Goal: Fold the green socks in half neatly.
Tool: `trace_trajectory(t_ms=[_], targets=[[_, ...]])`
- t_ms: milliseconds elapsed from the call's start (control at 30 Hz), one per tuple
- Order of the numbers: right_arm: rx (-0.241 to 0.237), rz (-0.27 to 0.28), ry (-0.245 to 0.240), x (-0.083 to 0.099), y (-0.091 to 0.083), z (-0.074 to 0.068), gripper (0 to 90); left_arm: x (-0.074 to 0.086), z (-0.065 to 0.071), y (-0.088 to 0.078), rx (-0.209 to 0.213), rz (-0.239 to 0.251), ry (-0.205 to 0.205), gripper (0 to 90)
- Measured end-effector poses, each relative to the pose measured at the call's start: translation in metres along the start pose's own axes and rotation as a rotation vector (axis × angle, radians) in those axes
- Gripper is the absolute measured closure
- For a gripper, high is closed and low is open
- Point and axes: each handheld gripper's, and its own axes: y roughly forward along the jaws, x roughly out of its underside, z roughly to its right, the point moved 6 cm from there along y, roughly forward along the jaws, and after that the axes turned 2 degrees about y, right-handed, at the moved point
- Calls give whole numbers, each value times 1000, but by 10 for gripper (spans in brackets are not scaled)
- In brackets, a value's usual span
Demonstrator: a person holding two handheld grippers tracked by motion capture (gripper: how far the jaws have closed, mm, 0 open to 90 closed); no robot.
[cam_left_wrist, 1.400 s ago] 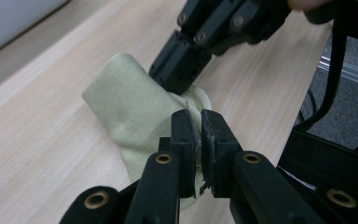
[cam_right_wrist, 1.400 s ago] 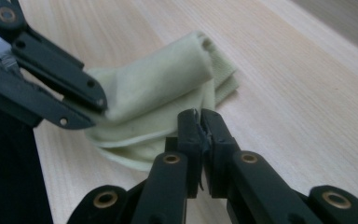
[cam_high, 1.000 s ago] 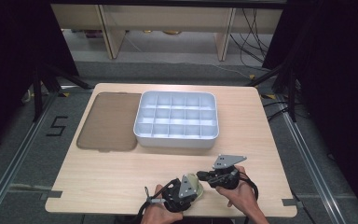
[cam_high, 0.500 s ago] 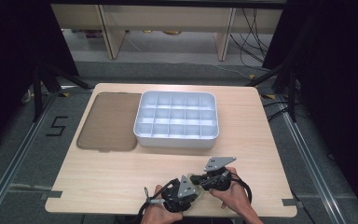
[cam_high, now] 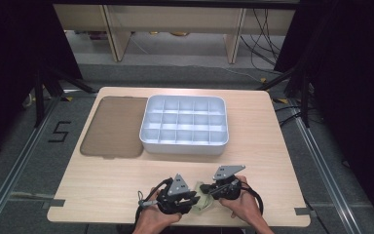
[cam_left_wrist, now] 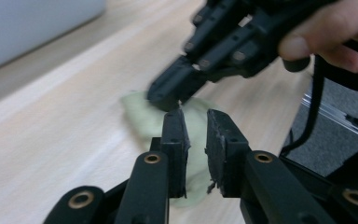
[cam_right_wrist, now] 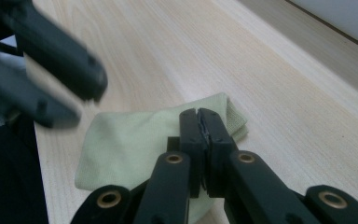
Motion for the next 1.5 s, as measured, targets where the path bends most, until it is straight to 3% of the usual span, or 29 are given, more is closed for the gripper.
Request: trace_trajectory(t_ms=[33,100,133,167,200,233,267,367,433,500,567,600,633,667,967,1033,1233,1267,1367,1400,1500], targets=[[0,0,-1,0,0,0,888,2,-2,0,-10,-18,5,786],[5,4,-25,-1,0,2,888,2,0,3,-2,-9,-5,791],[5,1,-12,0,0,1,888,4,2,6,9,-25,-5,791],[8,2,-22,0,0,2,888,8,3,12,12,-61,21,791],[3,0,-1,0,0,0,888,11,2,15,12,-86,41,791],[6,3,-20,0,0,1,888,14,2,18,7,-99,43,792],[1,-1,0,0,0,-1,888,17,3,22,3,-110,43,795],[2,6,-31,-1,0,0,888,20,5,26,-1,-104,50,799],[2,6,-31,-1,0,0,888,20,4,26,-4,-116,88,800],[12,-1,-11,0,-1,-1,888,22,5,26,-11,-108,57,802],[12,0,-11,0,-1,-1,888,22,5,25,-15,-112,61,804],[14,0,-13,0,0,0,888,21,4,25,-31,-118,97,805],[15,0,-13,-1,0,0,888,22,5,26,-34,-114,85,805],[17,0,-15,-1,0,0,888,22,5,25,-38,-119,108,805],[17,1,-18,-1,0,-1,886,21,6,26,-28,-112,101,810],[14,4,-10,-2,-2,-2,869,22,8,27,-34,-103,81,810],[-5,67,35,-9,-8,-2,820,22,8,27,-33,-97,82,810],[7,82,25,-10,-12,3,797,22,6,26,-39,-108,109,810],[7,92,44,-10,-15,5,766,23,6,27,-44,-112,103,810],[8,97,80,-9,-17,6,701,23,6,27,-39,-108,98,810],[19,121,100,-9,-20,11,650,22,5,25,-40,-119,114,809]])
